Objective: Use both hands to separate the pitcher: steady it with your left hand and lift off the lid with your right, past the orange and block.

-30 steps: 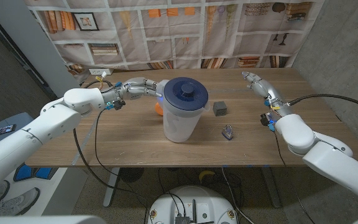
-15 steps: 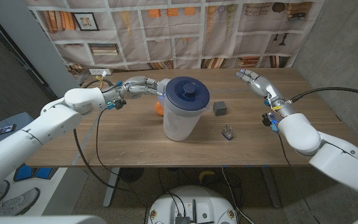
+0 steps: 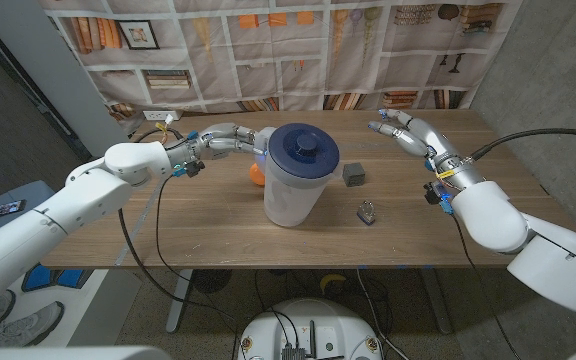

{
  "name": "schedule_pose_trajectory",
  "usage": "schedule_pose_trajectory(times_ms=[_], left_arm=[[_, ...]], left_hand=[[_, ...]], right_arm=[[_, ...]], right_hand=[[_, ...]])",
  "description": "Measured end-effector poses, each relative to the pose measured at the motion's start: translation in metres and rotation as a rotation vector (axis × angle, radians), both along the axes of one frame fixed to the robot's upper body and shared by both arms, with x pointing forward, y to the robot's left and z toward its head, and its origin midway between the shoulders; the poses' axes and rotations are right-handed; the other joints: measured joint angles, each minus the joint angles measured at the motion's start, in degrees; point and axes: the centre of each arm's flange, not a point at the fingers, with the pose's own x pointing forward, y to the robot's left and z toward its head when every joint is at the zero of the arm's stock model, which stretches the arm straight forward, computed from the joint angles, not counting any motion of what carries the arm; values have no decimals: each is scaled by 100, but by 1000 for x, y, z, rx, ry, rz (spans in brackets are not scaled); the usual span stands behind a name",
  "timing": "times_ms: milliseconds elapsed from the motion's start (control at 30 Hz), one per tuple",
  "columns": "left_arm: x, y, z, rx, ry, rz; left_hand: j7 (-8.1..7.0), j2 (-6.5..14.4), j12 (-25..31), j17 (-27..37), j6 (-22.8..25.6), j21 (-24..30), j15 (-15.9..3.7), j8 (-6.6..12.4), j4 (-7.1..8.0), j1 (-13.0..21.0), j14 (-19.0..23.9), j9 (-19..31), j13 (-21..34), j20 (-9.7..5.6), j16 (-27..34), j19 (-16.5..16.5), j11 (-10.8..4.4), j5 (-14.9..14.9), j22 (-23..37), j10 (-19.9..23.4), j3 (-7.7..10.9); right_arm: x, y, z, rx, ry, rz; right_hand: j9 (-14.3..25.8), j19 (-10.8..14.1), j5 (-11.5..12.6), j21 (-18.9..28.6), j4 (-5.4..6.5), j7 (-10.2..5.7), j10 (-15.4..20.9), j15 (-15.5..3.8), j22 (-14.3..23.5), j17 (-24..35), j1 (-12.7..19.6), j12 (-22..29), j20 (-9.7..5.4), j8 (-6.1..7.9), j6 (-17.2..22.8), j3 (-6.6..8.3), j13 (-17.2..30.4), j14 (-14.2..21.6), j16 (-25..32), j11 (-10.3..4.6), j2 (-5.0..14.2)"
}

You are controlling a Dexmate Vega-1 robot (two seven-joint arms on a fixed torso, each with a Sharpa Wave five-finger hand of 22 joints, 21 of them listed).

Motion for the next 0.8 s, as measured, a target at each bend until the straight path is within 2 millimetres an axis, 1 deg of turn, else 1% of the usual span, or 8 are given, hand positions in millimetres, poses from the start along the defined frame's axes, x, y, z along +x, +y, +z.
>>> schedule_pose_trajectory(times_ms=[33,67,100,133,267,533,767,800], left_arm=[[0,-1,0,1,0,-1],[0,-1,0,2,1,0],[-1,-1,0,3,1,0],[-1,-1,1,4,1,1],[-1,-3,3,8,-2,0],[-2,-5,7,17,-6,-2],[-2,-6,10,22,-13,-2],[-2,-6,11,24,-14,-2]], left_hand=[[0,0,0,4,0,0,0,0,0,0,0,0,0,0,0,0,0,0,0,0,0],[0,0,0,7,0,0,0,0,0,0,0,-1,0,0,0,0,0,0,0,0,0],[0,0,0,10,0,0,0,0,0,0,0,0,0,0,0,0,0,0,0,0,0],[0,-1,0,10,0,0,0,0,0,0,0,-1,0,0,0,0,0,0,0,0,0],[0,-1,0,12,0,0,0,0,0,0,0,-1,0,0,0,0,31,0,0,31,0],[1,0,0,12,-1,0,-9,0,-1,-1,49,-1,0,0,0,0,31,0,0,31,0],[1,1,0,12,-1,0,-11,-3,0,-3,51,-1,-1,0,1,0,31,0,0,30,0],[2,1,0,11,-1,0,-11,-4,2,-4,52,-1,-1,0,1,0,30,0,0,31,3]], right_arm=[[-3,1,0,-11,-6,1],[-5,3,1,-18,-10,3],[-7,4,2,-25,-12,5],[-9,4,2,-30,-14,7],[-17,10,4,-64,-19,21],[-28,19,10,-124,-18,33],[-33,25,13,-183,-8,36],[-38,29,20,-200,-28,44]], right_hand=[[0,-1,0,-9,0,0,0,24,0,0,55,0,40,0,0,0,0,25,0,0,31],[0,-23,0,-20,-30,0,0,24,0,0,136,0,97,0,0,30,0,22,0,0,-48],[0,-32,0,-20,-46,-14,0,27,0,0,196,0,155,0,6,46,17,19,0,0,-1],[0,-30,0,-20,-58,-48,-3,77,0,0,264,0,220,0,-28,58,25,-31,0,-3,-43],[0,-81,28,-41,-94,-104,-79,170,0,0,375,-33,366,0,-84,94,52,-123,0,-30,-48],[26,-72,97,-40,-117,-144,-76,182,0,1,608,-33,439,0,-124,118,79,-108,0,-32,-222],[53,-62,179,-40,-152,-224,-49,219,0,7,803,-33,511,0,-94,153,131,-71,8,-58,-296],[53,-62,193,-40,-157,-257,-22,219,0,13,804,-26,511,0,-115,157,136,-71,33,-84,-297]])
